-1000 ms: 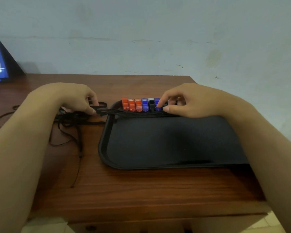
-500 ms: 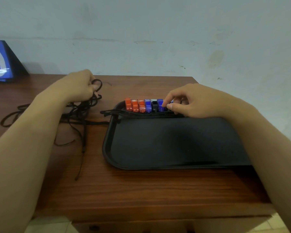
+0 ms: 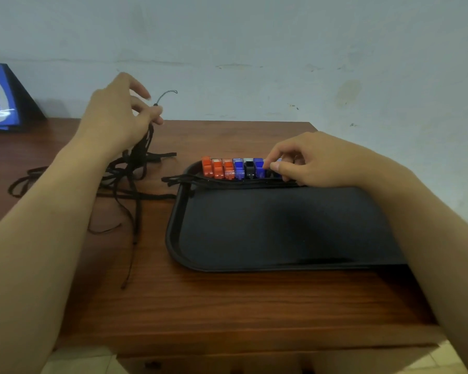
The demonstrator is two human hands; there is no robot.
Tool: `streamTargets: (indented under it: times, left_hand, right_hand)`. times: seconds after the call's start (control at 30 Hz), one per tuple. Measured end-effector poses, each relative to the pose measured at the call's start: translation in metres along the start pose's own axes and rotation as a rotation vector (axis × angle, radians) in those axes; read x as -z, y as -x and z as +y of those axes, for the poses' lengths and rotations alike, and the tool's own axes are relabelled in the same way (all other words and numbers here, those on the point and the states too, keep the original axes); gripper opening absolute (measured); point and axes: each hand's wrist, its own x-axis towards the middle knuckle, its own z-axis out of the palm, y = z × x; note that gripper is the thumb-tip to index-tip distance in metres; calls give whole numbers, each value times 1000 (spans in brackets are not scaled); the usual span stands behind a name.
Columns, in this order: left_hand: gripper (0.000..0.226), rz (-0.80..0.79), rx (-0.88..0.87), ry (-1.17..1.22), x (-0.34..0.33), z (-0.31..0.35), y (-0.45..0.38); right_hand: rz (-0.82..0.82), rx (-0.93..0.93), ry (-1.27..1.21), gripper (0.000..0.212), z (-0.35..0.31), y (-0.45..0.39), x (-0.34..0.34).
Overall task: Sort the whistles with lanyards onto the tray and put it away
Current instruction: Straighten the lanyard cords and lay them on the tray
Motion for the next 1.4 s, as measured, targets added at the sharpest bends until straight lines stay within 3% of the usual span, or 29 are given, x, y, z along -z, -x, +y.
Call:
streamTargets:
  times: [0.1,0.4,0.8,0.93,1.1,1.4]
  left_hand:
    - [29,-7,-22,-40,-1,0,-1]
    - [17,70,-37,133,-2,12,5]
    - [24,-19,-73,92,-10,16,6]
    - [20,-139,-105,217,-11,24,12]
    - [17,-202,-241,61,-17,25,16]
    - [12,-409,-443,108,-23,47,31]
  right_hand:
    - [-1,-3,8,16,1,-1,0]
    - [3,-11,9,17,0,0,1]
    - [3,-7,6,17,-1,-1,1]
    - [10,-7,-1,17,-2,0,1]
    - [49,-14,-5,17,-3,2,4]
    - [245,12,-57,24,-7,2,5]
